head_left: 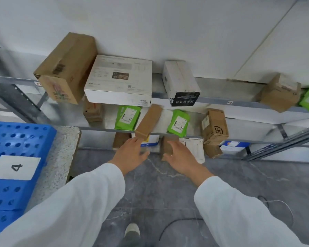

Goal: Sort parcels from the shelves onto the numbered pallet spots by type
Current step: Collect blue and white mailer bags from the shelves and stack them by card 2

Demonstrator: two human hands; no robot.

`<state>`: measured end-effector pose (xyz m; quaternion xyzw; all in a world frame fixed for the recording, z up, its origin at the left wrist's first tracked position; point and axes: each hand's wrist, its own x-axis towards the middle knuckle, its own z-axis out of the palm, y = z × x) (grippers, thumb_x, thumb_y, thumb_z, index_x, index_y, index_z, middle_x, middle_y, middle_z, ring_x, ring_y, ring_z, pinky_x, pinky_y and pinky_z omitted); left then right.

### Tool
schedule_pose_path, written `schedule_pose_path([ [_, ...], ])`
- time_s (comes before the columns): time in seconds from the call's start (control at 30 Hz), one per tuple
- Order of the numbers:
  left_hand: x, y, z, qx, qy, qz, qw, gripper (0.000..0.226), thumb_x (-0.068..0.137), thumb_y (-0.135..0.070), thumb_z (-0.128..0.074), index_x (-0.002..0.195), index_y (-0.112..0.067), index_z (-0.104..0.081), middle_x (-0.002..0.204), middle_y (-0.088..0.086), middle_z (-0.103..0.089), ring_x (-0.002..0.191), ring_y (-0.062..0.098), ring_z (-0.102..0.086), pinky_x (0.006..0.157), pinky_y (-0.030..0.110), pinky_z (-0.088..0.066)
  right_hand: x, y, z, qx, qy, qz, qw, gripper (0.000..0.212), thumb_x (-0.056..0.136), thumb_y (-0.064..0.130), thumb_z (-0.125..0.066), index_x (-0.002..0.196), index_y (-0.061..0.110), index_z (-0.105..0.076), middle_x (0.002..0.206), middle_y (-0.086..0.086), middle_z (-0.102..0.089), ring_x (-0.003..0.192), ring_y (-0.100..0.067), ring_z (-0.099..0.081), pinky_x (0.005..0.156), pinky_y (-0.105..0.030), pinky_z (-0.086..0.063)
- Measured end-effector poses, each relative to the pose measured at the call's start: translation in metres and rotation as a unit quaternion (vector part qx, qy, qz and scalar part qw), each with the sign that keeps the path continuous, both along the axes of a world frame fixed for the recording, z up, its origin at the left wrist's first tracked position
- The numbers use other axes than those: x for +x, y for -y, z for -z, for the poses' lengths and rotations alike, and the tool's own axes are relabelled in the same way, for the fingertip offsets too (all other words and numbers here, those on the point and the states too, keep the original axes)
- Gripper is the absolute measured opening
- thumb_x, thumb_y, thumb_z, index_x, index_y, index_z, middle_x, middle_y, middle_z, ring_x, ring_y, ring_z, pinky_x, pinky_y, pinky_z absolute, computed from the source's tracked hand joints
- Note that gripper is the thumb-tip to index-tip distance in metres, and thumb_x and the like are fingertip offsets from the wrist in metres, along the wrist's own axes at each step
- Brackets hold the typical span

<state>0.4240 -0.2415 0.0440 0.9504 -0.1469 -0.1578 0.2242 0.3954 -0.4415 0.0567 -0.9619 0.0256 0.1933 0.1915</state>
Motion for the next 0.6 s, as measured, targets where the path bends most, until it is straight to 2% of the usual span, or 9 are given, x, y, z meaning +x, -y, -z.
schedule_pose_path([
  [0.1,0.016,0.013,0.038,0.004,-0.01,0.01,1.0,0.054,0.092,-0.048,-0.052,0.133,-0.014,-0.045,0.131,0.004,-0.052,0.123,0.022,-0.046,0.1,0.036,-0.042,0.026,0.005,0.033,-0.002,-0.013,0.011,1.0,0.052,0.092,0.035,-0.054,0.138,0.013,-0.042,0.138,-0.011,-0.048,0.125,-0.03,-0.045,0.104,-0.038,-0.038],
  [0.23,0.042,0.037,0.098,0.004,-0.034,-0.008,0.999,0.052,0.091,-0.045,-0.053,0.131,-0.012,-0.046,0.131,0.003,-0.051,0.123,0.022,-0.046,0.1,0.037,-0.042,0.057,0.007,0.09,0.008,-0.041,0.021,0.999,0.052,0.093,0.034,-0.052,0.138,0.012,-0.039,0.138,-0.012,-0.047,0.125,-0.032,-0.045,0.102,-0.04,-0.038],
  [0.33,0.065,0.051,0.154,0.021,-0.039,-0.015,0.999,0.052,0.091,-0.043,-0.053,0.134,-0.015,-0.045,0.134,0.002,-0.049,0.124,0.021,-0.047,0.098,0.038,-0.044,0.083,0.013,0.154,0.013,-0.048,0.003,0.999,0.048,0.093,0.036,-0.05,0.134,0.014,-0.04,0.135,-0.011,-0.049,0.122,-0.033,-0.047,0.1,-0.04,-0.039],
  [0.47,0.087,0.055,0.239,0.06,-0.068,-0.025,0.996,0.055,0.089,-0.042,-0.056,0.136,-0.017,-0.042,0.135,0.004,-0.05,0.12,0.024,-0.05,0.092,0.036,-0.045,0.111,0.026,0.239,0.036,-0.062,0.0,0.997,0.051,0.094,0.035,-0.05,0.138,0.012,-0.04,0.14,-0.011,-0.045,0.128,-0.031,-0.044,0.106,-0.041,-0.036],
  [0.6,0.106,0.063,0.328,0.079,-0.125,-0.082,0.986,0.055,0.087,-0.042,-0.059,0.133,-0.014,-0.046,0.129,0.008,-0.053,0.116,0.025,-0.053,0.091,0.039,-0.047,0.135,0.053,0.317,0.036,-0.101,-0.004,0.994,0.05,0.095,0.034,-0.05,0.138,0.01,-0.04,0.14,-0.012,-0.045,0.128,-0.032,-0.044,0.106,-0.042,-0.038],
])
